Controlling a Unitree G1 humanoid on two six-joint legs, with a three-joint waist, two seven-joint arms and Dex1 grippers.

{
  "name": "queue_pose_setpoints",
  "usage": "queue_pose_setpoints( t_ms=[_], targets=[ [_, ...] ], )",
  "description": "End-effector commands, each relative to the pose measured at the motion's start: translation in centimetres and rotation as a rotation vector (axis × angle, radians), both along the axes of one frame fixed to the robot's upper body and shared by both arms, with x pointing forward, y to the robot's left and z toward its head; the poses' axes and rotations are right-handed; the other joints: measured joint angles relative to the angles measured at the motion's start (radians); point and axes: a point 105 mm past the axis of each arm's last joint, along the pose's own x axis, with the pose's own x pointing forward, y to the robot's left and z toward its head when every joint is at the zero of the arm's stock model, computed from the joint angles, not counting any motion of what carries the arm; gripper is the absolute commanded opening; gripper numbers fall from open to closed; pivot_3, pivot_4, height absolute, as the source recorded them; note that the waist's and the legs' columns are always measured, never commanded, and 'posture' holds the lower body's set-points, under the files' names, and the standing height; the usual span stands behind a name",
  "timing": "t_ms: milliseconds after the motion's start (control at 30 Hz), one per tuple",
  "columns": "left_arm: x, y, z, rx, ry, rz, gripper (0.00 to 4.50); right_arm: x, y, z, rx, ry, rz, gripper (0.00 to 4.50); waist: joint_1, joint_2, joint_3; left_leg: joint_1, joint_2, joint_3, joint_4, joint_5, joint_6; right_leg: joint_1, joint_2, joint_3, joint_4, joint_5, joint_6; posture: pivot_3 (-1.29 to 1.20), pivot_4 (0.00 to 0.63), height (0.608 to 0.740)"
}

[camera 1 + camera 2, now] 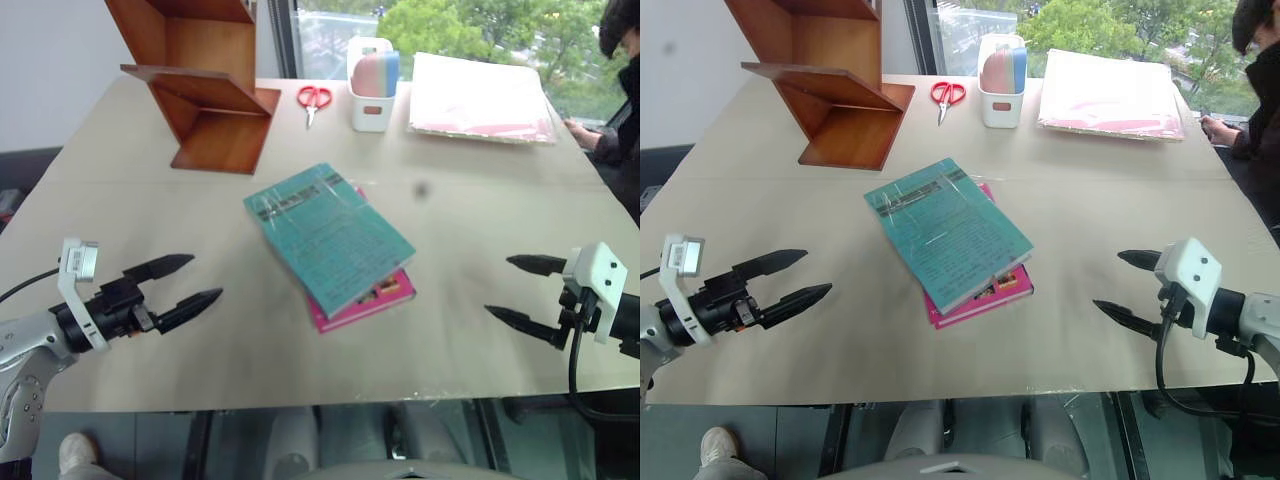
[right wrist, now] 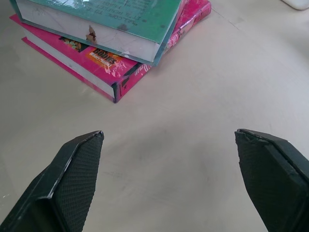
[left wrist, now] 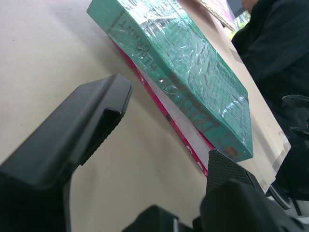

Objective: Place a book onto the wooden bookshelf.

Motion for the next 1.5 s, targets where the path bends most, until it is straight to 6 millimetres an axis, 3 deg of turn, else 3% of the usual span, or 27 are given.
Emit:
queue_pose_setpoints(
  t_ms=[33,300,433,567,767,933,1067,1500],
  targets=[
    [0.0,-0.3,0.9,0.02,-0.042,-0.014,4.32,0.3,-0.1,1.2,-0.018,-0.051,0.008,4.5,0.0,0.0,0.0,0.0,0.0,0.0,0.0,0.0,0.0,0.0,0.0,0.0,0.0,0.0,0.0,0.0,0.15,0.74],
    [0.5,-1.2,1.1,0.013,-0.052,-0.037,4.32,0.9,0.6,1.8,0.012,-0.1,0.015,4.5,0.001,0.0,0.0,0.0,0.0,0.0,0.0,0.0,0.0,0.0,0.0,0.0,0.0,0.001,0.001,0.0,0.15,0.74],
    [0.9,-1.9,1.3,-0.018,-0.049,-0.039,4.32,0.6,1.9,2.7,0.108,-0.125,0.061,4.5,0.0,0.0,0.0,0.0,0.0,0.0,0.0,0.0,0.0,0.0,0.0,0.0,0.001,0.001,0.002,0.0,0.15,0.74],
    [1.3,-3.3,1.1,-0.197,0.1,0.001,4.32,-0.9,6.1,4.6,0.245,-0.135,0.283,4.5,-0.003,0.0,0.0,0.0,0.0,0.0,0.001,0.0,0.0,0.0,0.001,0.001,0.002,0.001,0.002,0.0,0.15,0.74],
    [1.4,-4.9,-0.4,-0.435,0.416,0.029,4.32,-1.8,9.7,5.0,0.278,-0.193,0.463,4.5,0.001,0.0,0.0,0.0,0.0,-0.001,0.001,0.0,0.0,0.0,0.001,0.0,0.002,0.001,0.002,0.0,0.15,0.74],
    [1.9,-6.3,-1.3,-0.532,0.561,0.044,4.32,-2.2,10.6,5.5,0.318,-0.237,0.536,4.5,0.001,0.0,0.0,0.0,0.0,-0.002,0.003,0.0,0.0,0.001,0.001,0.0,0.002,0.001,0.003,0.0,0.15,0.74],
    [3.7,-7.0,-1.1,-0.688,0.599,0.093,4.32,-2.2,10.7,5.8,0.355,-0.246,0.54,4.5,0.004,0.0,0.0,0.0,0.0,-0.003,0.003,0.0,0.0,0.001,0.002,-0.001,0.004,0.002,0.003,0.0,0.15,0.74],
    [7.1,-8.9,-1.4,-0.957,0.742,0.143,4.32,-1.9,10.9,5.1,0.336,-0.268,0.508,4.5,0.008,0.0,0.0,0.0,-0.001,-0.003,0.006,0.0,0.0,0.002,0.002,0.0,0.006,0.002,0.003,0.0,0.15,0.74]
  ],
)
